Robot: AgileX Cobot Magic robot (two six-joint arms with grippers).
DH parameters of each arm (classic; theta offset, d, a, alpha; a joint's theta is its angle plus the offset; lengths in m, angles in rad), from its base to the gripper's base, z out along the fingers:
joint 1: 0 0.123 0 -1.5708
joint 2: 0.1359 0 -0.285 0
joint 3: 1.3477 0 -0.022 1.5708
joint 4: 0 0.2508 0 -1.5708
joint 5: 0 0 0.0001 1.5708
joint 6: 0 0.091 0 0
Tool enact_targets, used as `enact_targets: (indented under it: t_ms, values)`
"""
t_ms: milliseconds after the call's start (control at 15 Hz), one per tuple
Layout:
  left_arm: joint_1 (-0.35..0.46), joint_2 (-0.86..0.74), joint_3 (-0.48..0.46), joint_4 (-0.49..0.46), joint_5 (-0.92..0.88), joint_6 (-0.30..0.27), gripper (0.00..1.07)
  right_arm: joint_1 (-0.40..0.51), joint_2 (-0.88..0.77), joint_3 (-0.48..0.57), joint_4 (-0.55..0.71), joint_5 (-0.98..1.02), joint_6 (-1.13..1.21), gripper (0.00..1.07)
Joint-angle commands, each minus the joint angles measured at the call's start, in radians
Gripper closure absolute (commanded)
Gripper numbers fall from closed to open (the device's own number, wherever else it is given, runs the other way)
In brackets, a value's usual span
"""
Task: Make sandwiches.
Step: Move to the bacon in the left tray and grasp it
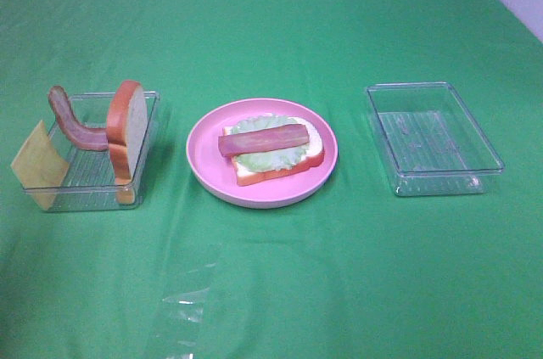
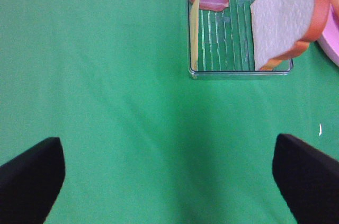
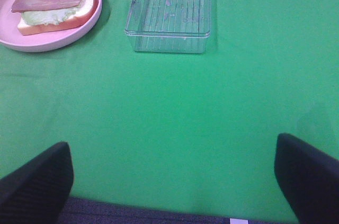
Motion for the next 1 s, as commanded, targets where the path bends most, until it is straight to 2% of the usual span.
enact_targets:
  t_ms: [67,267,333,400,467,533,600,1000]
  values:
    - [-0.005,0.206,-0.144,-0.002,0.03,0.007,0.07,-0.006,-0.033,0.003,0.004,-0.005,-0.007,0.08]
    - [-0.005,0.436,-0.341,-0.009,0.071,0.003,0.07,-0.006,-0.033,0.003,0.004,-0.005,-0.007,0.08]
    - [-0.005,0.474,-0.374,-0.011,0.076,0.003,0.07,-0.006,-0.033,0.003,0.004,-0.005,-0.007,0.08]
    - [-0.005,0.549,-0.442,-0.018,0.086,0.003,0.07,-0.006,-0.033,0.003,0.004,-0.005,-0.007,0.08]
    - [-0.005,0.683,-0.562,-0.031,0.106,0.005,0.07,-0.006,-0.033,0.003,0.004,-0.005,-0.007,0.08]
    - [-0.005,0.72,-0.596,-0.032,0.114,0.005,0.07,-0.006,-0.033,0.003,0.004,-0.005,-0.007,0.08]
    - [-0.005,0.821,-0.687,-0.036,0.14,0.007,0.07,-0.006,-0.033,0.003,0.004,-0.005,-0.007,0.08]
    - [-0.006,1.156,-0.978,-0.069,0.219,0.015,0.07,-0.006,-0.033,0.003,0.004,-0.005,-0.007,0.09]
